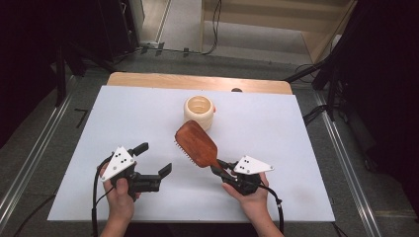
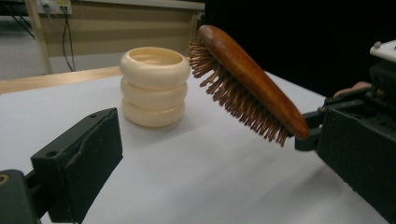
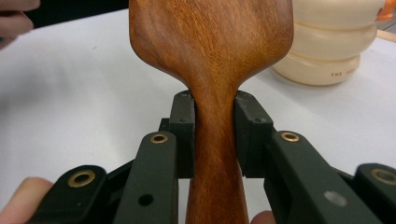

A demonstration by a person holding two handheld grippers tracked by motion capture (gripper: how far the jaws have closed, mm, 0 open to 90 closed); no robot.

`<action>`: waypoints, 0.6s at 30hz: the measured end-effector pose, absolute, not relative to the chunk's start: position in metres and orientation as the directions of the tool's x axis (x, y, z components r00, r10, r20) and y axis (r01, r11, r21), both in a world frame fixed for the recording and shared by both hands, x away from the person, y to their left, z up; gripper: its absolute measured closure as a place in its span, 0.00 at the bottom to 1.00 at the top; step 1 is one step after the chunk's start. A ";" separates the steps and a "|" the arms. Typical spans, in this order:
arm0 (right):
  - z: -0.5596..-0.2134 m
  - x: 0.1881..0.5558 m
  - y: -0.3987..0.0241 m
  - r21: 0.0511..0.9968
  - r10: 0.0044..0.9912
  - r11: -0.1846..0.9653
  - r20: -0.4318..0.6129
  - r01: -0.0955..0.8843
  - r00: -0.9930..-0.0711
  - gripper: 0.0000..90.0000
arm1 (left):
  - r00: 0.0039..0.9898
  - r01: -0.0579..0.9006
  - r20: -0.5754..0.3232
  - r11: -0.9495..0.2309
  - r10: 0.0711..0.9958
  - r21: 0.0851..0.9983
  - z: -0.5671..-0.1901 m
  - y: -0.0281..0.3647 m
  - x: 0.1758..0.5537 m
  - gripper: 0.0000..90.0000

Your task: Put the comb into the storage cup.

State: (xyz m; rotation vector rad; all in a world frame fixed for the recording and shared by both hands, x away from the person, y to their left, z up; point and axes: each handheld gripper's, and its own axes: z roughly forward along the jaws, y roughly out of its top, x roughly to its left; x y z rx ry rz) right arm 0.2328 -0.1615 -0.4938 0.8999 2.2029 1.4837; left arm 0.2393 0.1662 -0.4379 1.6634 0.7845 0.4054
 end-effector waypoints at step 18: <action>-0.492 0.222 -0.146 0.938 0.647 0.232 0.050 0.259 -0.761 0.77 | 0.746 0.325 -0.244 -0.018 0.620 0.945 -0.446 0.141 0.240 0.00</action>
